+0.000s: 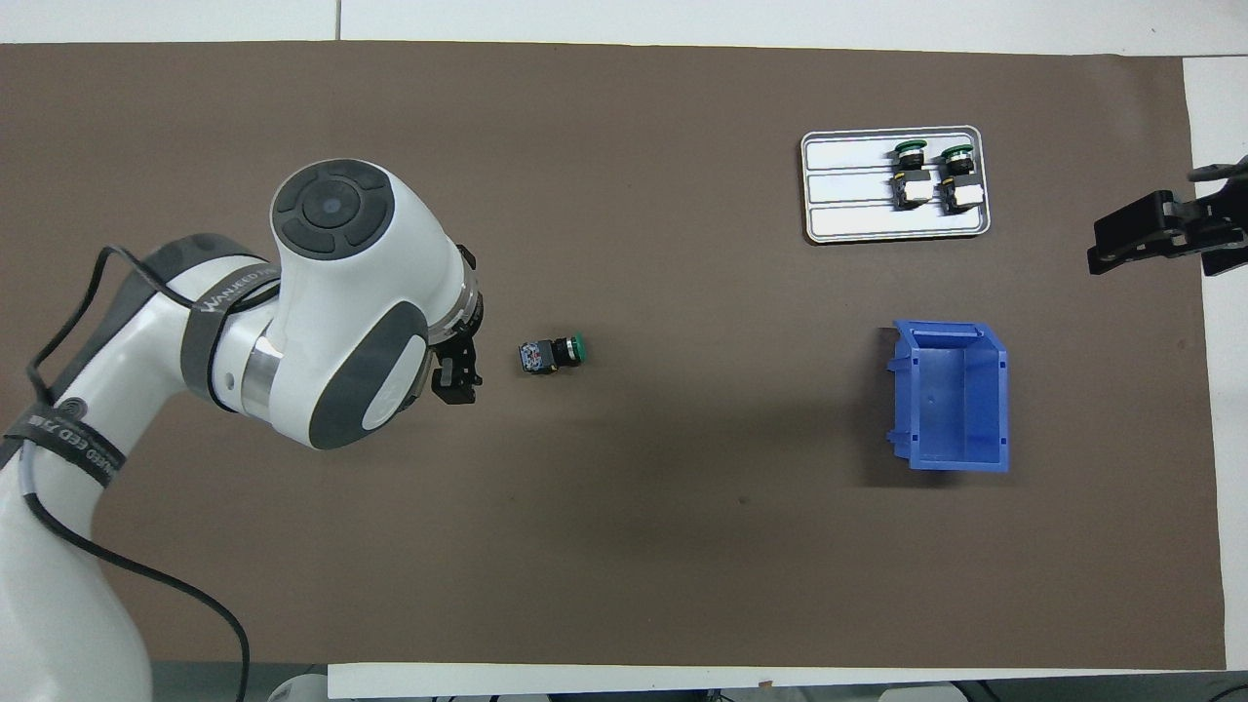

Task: Place and press button with both arms
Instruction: 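Reach the left gripper toward the green button on the table, then close the left gripper around the green button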

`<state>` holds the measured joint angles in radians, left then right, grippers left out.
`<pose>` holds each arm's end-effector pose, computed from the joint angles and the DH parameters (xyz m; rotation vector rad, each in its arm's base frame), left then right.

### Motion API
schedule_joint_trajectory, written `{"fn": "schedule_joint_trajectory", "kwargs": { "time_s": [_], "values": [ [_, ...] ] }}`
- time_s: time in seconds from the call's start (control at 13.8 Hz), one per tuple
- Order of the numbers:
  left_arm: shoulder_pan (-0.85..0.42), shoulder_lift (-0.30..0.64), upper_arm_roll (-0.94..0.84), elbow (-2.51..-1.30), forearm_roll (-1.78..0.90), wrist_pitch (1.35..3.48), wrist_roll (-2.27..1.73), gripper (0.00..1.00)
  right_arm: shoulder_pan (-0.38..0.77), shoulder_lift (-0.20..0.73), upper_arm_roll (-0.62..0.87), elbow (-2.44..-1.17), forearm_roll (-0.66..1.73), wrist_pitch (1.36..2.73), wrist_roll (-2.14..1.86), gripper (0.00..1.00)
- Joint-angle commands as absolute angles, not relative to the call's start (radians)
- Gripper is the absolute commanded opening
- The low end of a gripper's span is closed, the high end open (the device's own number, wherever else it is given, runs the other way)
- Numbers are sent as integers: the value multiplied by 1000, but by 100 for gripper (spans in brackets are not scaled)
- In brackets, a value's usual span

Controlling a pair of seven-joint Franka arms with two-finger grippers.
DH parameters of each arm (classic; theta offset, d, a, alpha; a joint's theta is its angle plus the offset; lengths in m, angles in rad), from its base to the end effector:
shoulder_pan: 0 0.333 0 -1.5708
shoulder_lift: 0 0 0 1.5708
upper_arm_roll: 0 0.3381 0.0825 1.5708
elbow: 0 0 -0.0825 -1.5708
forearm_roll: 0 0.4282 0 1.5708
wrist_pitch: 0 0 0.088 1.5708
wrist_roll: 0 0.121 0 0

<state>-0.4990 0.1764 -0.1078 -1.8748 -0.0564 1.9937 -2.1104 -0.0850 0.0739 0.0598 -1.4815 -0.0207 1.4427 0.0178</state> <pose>0.5241 -0.3661 0.4016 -2.2358 -2.1450 0.1241 0.6076 -0.0194 0.6231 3.1201 -0.0693 -0.1759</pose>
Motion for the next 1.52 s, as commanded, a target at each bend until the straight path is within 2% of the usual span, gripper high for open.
{"fn": "schedule_joint_trajectory", "kwargs": {
  "time_s": [0.0,0.22,0.51,1.3,1.45],
  "values": [
    [-540,218,-97,-1881,-66,2100,-2218,99,-95,48,66,-1513,-12,1450,-5,98],
    [-595,288,-94,-1879,-64,2144,-2279,99,-97,48,66,-1513,-12,1450,-3,98],
    [-598,325,-94,-1881,-63,2200,-2301,99,-95,48,66,-1513,-12,1450,-5,98],
    [-624,374,-94,-1899,-63,2267,-2330,98,-95,48,66,-1513,-11,1450,-5,98],
    [-623,376,-94,-1901,-63,2273,-2330,95,-95,48,66,-1513,-12,1450,-3,98]
  ]
}}
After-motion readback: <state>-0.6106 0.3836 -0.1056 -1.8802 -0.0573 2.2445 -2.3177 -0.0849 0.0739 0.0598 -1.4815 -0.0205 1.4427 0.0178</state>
